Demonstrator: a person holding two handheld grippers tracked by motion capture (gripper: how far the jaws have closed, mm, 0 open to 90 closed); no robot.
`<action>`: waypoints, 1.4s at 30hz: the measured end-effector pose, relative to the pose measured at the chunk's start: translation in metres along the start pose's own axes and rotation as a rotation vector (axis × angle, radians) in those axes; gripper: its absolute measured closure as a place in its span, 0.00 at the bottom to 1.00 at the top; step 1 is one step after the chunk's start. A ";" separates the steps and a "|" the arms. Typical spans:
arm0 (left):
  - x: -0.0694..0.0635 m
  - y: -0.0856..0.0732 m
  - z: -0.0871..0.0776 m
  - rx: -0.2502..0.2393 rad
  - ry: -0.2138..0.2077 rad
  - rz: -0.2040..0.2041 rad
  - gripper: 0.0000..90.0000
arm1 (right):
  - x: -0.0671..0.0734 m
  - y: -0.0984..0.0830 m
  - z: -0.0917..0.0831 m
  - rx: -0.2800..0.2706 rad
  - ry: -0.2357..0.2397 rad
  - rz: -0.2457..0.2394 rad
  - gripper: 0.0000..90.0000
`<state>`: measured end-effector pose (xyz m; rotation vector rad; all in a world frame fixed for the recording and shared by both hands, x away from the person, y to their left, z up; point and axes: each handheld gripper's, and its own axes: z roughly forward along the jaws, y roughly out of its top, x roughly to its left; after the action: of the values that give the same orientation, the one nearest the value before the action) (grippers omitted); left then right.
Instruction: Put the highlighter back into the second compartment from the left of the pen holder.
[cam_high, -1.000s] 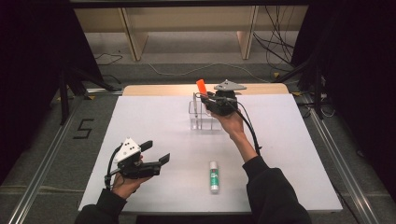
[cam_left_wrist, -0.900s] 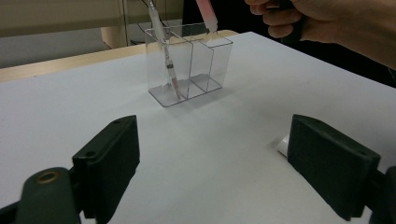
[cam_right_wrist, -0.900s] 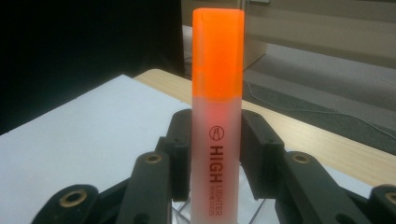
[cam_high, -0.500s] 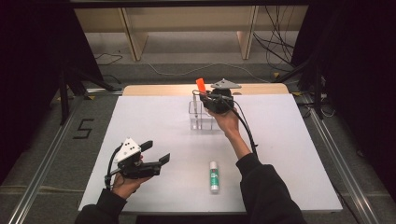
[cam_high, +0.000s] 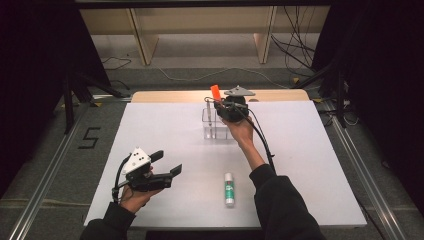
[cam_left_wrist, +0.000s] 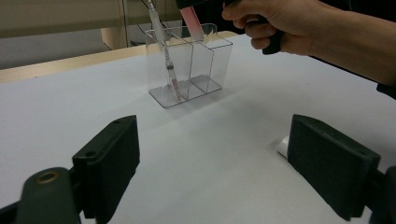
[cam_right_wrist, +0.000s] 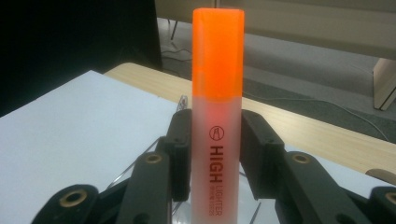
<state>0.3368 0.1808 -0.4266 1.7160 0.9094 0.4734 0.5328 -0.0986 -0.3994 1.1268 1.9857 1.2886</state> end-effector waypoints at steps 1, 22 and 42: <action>0.000 0.000 0.000 0.001 0.000 0.000 0.18 | 0.000 0.000 0.000 -0.001 -0.002 -0.006 0.74; 0.000 0.000 -0.001 -0.001 -0.001 0.000 0.18 | 0.005 -0.018 0.006 0.042 -0.039 0.036 0.73; 0.002 0.000 0.000 0.005 0.003 -0.003 0.18 | 0.009 -0.011 -0.068 0.118 0.089 -0.038 0.28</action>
<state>0.3376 0.1825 -0.4269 1.7186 0.9153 0.4726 0.4720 -0.1262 -0.3807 1.0975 2.1629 1.2356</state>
